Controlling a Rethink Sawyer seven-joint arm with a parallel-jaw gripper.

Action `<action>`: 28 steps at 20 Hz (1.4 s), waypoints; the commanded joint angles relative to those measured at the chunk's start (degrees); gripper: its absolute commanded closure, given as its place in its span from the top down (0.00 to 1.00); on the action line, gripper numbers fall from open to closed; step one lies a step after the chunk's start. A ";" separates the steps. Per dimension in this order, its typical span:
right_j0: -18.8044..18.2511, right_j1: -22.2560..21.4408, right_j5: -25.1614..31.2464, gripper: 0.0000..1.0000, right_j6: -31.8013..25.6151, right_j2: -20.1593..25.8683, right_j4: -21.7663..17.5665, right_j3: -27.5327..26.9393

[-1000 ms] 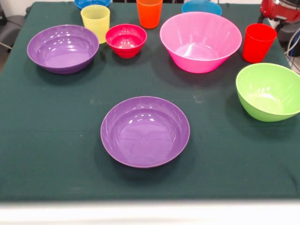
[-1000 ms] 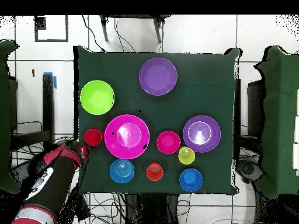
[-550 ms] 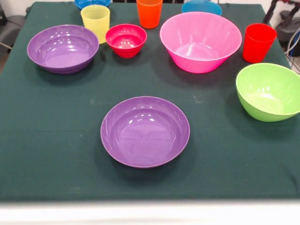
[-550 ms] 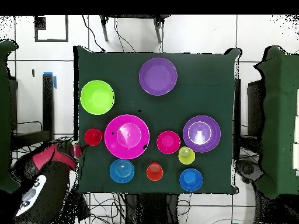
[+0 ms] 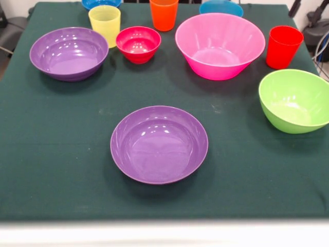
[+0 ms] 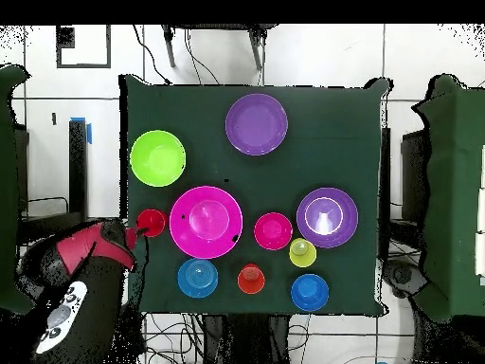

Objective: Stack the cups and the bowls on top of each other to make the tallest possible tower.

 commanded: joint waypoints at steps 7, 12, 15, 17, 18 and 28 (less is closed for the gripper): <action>-2.52 3.93 -2.03 1.00 0.73 6.54 -3.02 -1.87; -0.64 6.70 -4.96 1.00 3.77 6.57 -2.11 -2.47; -0.23 7.82 -5.78 1.00 4.24 6.20 -1.97 -3.19; -0.53 8.21 -6.62 1.00 4.02 6.24 -1.96 -3.32; -0.64 8.22 -6.64 1.00 3.81 6.20 -2.00 -3.31; -1.47 7.97 -6.28 1.00 2.71 6.56 -1.96 -3.07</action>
